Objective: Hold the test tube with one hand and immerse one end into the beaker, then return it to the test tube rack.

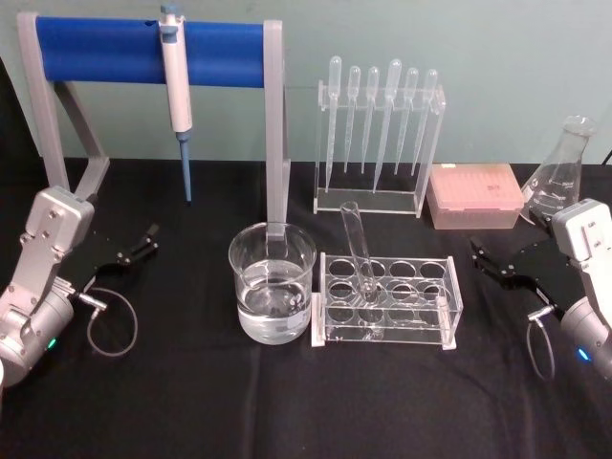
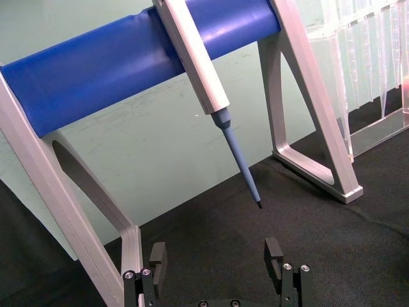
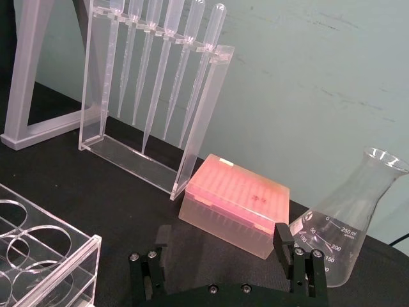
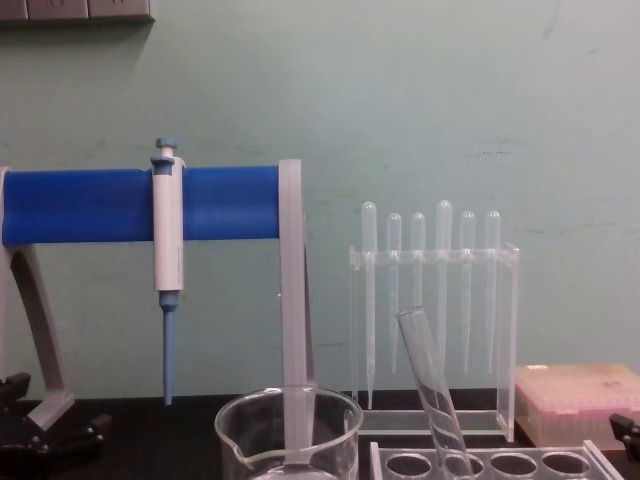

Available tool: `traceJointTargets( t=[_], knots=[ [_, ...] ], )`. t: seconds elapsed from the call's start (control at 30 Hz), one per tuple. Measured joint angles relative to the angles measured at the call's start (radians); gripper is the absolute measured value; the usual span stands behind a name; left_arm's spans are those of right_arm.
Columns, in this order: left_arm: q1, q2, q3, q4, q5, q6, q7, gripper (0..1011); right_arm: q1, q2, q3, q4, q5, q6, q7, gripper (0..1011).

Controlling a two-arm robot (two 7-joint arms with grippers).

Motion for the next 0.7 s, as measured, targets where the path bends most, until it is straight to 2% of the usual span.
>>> traceJointTargets(
  t=[0.13,0.27,0.37,0.4,0.5,0.57,0.6,0.7],
  knots=[
    [0.0,0.0,0.0,0.0,0.0,0.0,0.0,1000,-0.007,0.004,0.005,-0.01,-0.005,0.004,0.0,1003],
    [0.0,0.0,0.0,0.0,0.0,0.0,0.0,1000,-0.039,0.021,0.025,-0.057,-0.01,0.015,-0.003,1003],
    [0.0,0.0,0.0,0.0,0.0,0.0,0.0,1000,-0.098,0.058,0.061,-0.14,0.005,0.037,-0.003,1003],
    [0.0,0.0,0.0,0.0,0.0,0.0,0.0,1000,-0.098,0.058,0.061,-0.14,0.005,0.037,-0.003,1003],
    [0.0,0.0,0.0,0.0,0.0,0.0,0.0,1000,-0.169,0.107,0.104,-0.239,0.041,0.062,0.014,1003],
    [0.0,0.0,0.0,0.0,0.0,0.0,0.0,1000,-0.197,0.129,0.121,-0.283,0.063,0.071,0.035,1003],
    [0.0,0.0,0.0,0.0,0.0,0.0,0.0,1000,-0.222,0.151,0.135,-0.324,0.087,0.081,0.063,1003],
    [0.0,0.0,0.0,0.0,0.0,0.0,0.0,1000,-0.244,0.178,0.145,-0.379,0.129,0.095,0.121,1003]
  ],
)
